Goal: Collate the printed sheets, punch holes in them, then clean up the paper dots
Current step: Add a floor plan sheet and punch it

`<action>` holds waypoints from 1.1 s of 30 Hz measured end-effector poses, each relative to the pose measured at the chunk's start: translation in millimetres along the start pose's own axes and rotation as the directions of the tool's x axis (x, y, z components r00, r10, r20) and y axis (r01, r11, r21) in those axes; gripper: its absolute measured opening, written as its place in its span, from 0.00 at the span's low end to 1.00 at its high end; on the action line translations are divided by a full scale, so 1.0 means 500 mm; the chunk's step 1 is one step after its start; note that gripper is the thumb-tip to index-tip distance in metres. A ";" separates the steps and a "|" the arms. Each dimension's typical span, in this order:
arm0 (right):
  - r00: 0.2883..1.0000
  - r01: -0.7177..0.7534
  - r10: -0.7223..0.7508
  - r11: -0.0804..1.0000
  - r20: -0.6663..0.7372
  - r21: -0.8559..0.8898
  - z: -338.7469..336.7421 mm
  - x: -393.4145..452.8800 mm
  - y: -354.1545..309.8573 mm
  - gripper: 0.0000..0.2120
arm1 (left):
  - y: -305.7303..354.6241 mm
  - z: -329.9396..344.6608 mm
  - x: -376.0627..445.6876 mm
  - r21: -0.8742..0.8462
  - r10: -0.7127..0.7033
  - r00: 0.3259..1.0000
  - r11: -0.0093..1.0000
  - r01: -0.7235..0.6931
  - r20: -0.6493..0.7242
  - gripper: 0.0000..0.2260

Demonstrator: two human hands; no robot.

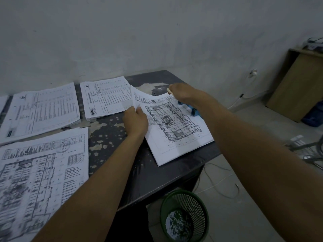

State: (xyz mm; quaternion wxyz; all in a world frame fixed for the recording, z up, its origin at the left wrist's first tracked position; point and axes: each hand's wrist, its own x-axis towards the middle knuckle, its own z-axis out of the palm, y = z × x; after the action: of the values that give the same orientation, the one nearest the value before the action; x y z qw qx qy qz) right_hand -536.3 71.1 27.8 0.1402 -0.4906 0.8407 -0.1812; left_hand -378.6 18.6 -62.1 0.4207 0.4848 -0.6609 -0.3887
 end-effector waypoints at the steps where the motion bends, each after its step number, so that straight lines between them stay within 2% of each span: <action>1: 0.999 0.008 -0.008 1.000 -0.031 0.000 0.003 0.000 0.000 0.18 | 0.000 -0.001 -0.001 -0.006 -0.002 1.000 1.000 0.002 0.000 0.17; 4: 0.998 0.009 -0.012 0.999 -0.065 -0.040 0.017 -0.006 -0.003 0.19 | -0.001 -0.001 -0.001 -0.013 -0.002 1.000 1.000 0.002 0.002 0.15; 8: 0.995 -0.050 0.056 0.996 -0.077 0.081 0.030 -0.013 0.001 0.15 | -0.002 0.000 -0.003 -0.028 0.004 1.000 1.000 -0.005 -0.007 0.14; 14: 0.991 -0.028 0.024 0.999 -0.128 -0.027 0.036 -0.019 -0.005 0.09 | -0.003 0.001 -0.003 -0.033 0.009 1.000 0.999 -0.010 -0.010 0.13; 19: 0.991 -0.063 0.052 0.994 -0.125 -0.090 0.040 -0.025 -0.003 0.18 | -0.003 0.001 -0.002 -0.013 0.017 1.000 1.000 -0.018 -0.017 0.15; 33: 0.985 -0.063 0.033 0.982 -0.166 -0.176 0.054 -0.025 0.003 0.21 | -0.003 0.003 -0.003 0.033 0.037 0.999 0.999 -0.036 -0.019 0.13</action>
State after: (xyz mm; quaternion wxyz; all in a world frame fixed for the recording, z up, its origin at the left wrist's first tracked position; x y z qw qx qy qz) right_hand -520.1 78.2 3.6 0.0305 -0.4643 0.8739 -0.1404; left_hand -379.0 19.9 -64.4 0.4262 0.4832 -0.6718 -0.3655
